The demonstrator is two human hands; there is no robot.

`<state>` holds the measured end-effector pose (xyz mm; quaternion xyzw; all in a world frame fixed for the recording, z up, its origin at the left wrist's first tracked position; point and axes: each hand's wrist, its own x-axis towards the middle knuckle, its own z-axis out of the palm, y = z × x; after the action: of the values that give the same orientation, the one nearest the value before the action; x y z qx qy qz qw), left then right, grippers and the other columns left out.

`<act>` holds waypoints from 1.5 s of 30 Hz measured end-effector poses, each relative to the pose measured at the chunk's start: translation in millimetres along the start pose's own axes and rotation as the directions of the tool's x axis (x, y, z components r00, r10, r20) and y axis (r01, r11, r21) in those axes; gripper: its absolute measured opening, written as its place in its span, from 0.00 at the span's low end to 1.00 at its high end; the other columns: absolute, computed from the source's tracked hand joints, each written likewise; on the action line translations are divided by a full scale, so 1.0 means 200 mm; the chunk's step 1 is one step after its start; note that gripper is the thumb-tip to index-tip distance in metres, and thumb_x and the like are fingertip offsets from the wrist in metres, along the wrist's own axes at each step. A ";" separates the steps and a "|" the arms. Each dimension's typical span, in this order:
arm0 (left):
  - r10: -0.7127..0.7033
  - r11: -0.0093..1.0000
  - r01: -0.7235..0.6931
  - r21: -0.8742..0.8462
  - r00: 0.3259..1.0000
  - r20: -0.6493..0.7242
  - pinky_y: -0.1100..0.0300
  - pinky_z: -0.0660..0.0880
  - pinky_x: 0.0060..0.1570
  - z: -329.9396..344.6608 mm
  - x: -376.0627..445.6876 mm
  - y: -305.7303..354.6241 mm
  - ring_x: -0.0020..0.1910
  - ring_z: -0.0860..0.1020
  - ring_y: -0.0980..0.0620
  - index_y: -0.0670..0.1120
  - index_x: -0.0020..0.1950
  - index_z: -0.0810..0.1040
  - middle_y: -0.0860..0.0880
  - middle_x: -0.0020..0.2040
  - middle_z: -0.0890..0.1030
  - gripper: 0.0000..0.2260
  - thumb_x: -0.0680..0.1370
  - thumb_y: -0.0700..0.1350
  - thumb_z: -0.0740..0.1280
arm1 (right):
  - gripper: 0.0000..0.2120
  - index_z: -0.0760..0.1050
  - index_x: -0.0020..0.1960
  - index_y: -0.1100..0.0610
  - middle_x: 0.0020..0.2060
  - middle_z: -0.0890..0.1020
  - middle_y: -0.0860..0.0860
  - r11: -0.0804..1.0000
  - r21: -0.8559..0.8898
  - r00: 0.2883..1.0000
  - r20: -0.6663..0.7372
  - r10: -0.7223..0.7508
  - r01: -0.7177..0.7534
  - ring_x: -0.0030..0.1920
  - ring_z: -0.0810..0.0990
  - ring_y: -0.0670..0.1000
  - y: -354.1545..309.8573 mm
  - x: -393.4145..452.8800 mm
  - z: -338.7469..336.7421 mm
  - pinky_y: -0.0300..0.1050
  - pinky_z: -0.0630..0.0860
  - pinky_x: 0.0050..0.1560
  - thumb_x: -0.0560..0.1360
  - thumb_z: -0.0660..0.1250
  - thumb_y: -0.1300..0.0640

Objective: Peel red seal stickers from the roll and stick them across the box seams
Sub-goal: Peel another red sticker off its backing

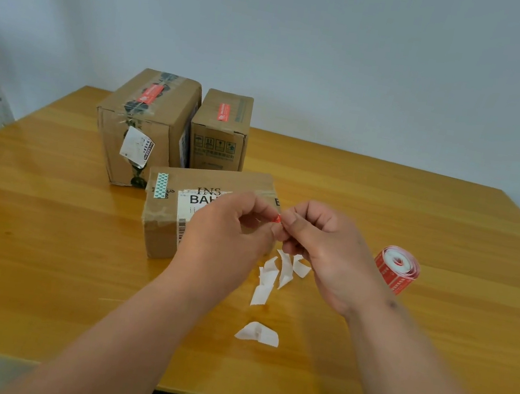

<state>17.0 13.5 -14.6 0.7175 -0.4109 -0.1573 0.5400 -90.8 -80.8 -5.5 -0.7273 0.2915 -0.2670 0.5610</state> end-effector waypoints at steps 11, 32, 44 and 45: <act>-0.075 0.983 0.080 -0.167 0.997 0.034 0.75 0.72 0.33 -0.01 0.01 -0.01 0.35 0.79 0.66 0.54 0.43 0.83 0.59 0.36 0.84 0.05 0.75 0.43 0.72 | 0.10 0.80 0.38 0.51 0.35 0.83 0.50 1.000 -0.012 1.000 -0.008 -0.014 0.014 0.37 0.78 0.48 0.00 0.00 0.00 0.45 0.73 0.42 0.77 0.66 0.56; 0.020 1.000 -0.019 -0.013 0.998 0.053 0.75 0.65 0.26 -0.01 0.01 -0.03 0.26 0.73 0.66 0.52 0.44 0.85 0.64 0.25 0.76 0.06 0.76 0.42 0.71 | 0.08 0.82 0.35 0.57 0.30 0.83 0.50 0.998 -0.053 0.999 -0.049 0.022 -0.025 0.33 0.79 0.46 -0.02 0.00 0.01 0.42 0.75 0.39 0.72 0.68 0.60; -0.014 0.997 0.019 -0.079 0.997 0.070 0.75 0.66 0.27 0.00 0.01 -0.02 0.26 0.74 0.65 0.54 0.40 0.84 0.62 0.27 0.79 0.06 0.75 0.43 0.72 | 0.06 0.81 0.36 0.58 0.30 0.82 0.51 0.996 -0.082 0.998 -0.060 0.019 -0.024 0.33 0.78 0.47 -0.02 -0.01 0.00 0.48 0.76 0.42 0.71 0.68 0.59; -0.032 0.993 0.040 -0.109 0.997 0.077 0.74 0.68 0.29 0.00 0.01 -0.02 0.28 0.75 0.65 0.53 0.42 0.85 0.60 0.29 0.81 0.05 0.75 0.44 0.72 | 0.07 0.81 0.36 0.58 0.30 0.82 0.51 0.996 -0.090 0.998 -0.063 0.017 -0.023 0.33 0.79 0.47 -0.02 -0.01 0.00 0.50 0.77 0.43 0.72 0.68 0.60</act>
<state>20.5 12.6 -17.5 0.6874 -0.4085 -0.2163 0.5602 -92.2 -78.2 -1.9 -0.7403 0.3280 -0.2704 0.5208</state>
